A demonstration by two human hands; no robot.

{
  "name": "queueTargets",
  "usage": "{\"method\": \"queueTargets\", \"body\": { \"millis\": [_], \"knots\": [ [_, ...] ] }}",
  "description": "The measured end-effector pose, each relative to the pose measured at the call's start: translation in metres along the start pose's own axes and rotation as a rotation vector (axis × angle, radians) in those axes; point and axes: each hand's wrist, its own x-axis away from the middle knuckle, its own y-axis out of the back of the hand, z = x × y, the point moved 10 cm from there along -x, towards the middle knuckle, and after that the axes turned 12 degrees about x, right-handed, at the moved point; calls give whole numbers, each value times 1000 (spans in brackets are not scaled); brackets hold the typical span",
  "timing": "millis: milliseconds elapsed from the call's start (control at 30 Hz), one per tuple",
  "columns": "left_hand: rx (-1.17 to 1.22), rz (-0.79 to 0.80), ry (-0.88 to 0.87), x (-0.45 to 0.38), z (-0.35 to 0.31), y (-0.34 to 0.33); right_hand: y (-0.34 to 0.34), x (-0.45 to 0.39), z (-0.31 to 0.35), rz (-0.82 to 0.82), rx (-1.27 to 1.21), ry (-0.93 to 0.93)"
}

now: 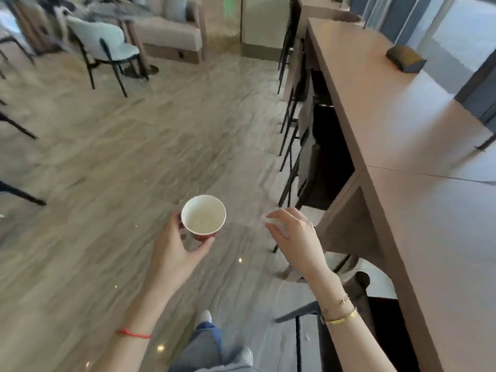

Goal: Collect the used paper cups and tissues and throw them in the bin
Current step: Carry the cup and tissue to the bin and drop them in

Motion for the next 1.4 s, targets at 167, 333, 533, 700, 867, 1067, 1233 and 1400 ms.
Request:
{"method": "queueTargets", "body": {
  "millis": [167, 333, 533, 700, 867, 1067, 1233, 1400],
  "knots": [
    [-46, -266, 129, 69, 31, 112, -57, 8, 106, 147, -60, 242],
    [-110, -515, 220, 154, 60, 225, -116, 37, 237, 292, -119, 492],
    [-162, -771, 303, 260, 88, 363, -180, 98, 397, 411, -174, 722],
    [-177, -974, 375, 359, 110, 472, -227, 168, 534, 493, -239, 896],
    [-242, -1141, 464, 446, 124, 552, -263, 237, 650, 566, -294, 1039],
    [-281, -1358, 575, 527, 140, 627, -313, 307, 763, 702, -302, 1217],
    [-289, -1501, 635, 574, 166, 694, -359, 359, 863, 767, -324, 1339],
    [-319, -1598, 679, 603, 192, 797, -400, 398, 988, 806, -365, 1435]
  ]
}}
